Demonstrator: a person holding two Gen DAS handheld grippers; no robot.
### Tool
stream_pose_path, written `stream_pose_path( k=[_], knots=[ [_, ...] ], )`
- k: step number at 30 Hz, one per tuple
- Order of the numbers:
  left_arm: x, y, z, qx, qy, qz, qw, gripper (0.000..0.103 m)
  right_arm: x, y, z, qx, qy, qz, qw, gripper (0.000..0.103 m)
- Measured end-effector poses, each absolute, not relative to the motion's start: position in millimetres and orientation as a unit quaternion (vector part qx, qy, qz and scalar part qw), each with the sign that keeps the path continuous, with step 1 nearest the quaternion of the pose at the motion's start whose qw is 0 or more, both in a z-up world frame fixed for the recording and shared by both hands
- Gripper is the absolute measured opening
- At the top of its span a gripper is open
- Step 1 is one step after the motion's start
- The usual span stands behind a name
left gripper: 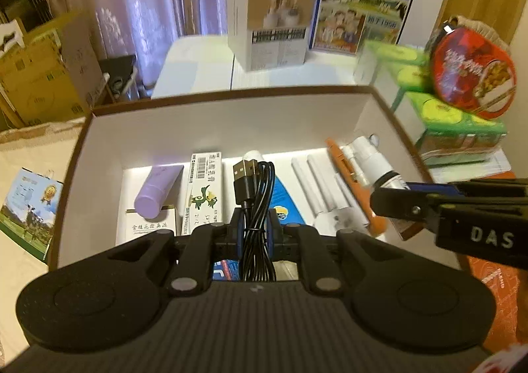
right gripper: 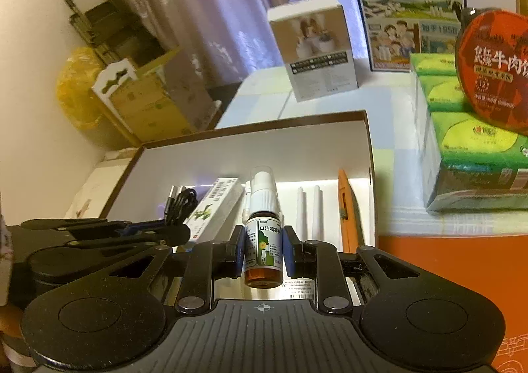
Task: Organize rigid objects
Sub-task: 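Carry the cable with the left gripper while the right gripper carries the spray bottle into the box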
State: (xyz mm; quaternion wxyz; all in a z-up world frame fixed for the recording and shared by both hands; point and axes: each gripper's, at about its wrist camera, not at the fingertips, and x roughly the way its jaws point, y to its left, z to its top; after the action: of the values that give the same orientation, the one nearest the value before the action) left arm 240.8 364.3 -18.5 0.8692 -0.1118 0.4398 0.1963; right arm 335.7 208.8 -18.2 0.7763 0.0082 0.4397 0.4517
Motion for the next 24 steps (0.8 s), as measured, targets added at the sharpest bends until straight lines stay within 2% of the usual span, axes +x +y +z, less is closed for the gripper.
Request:
stream_pose_path(
  k=[10, 13, 14, 16, 24],
  knots=[
    [268, 390, -43, -0.123, 0.458, 0.176, 0.862, 0.010, 351, 228, -37, 0.020, 0.471, 0.415, 0.778, 0.020],
    [275, 397, -45, -0.129, 0.448, 0.174, 0.867, 0.013, 355, 232, -40, 0.023, 0.475, 0.406, 0.780, 0.020],
    [276, 399, -44, -0.128, 0.445, 0.175, 0.869, 0.020, 357, 233, -40, 0.023, 0.476, 0.404, 0.781, 0.020],
    [277, 403, -44, -0.120, 0.443, 0.175, 0.871, 0.025, 358, 235, -41, 0.023, 0.478, 0.399, 0.782, 0.020],
    [268, 422, -44, -0.121, 0.447, 0.177, 0.868, 0.033, 363, 245, -45, 0.021, 0.483, 0.392, 0.782, 0.020]
  ],
)
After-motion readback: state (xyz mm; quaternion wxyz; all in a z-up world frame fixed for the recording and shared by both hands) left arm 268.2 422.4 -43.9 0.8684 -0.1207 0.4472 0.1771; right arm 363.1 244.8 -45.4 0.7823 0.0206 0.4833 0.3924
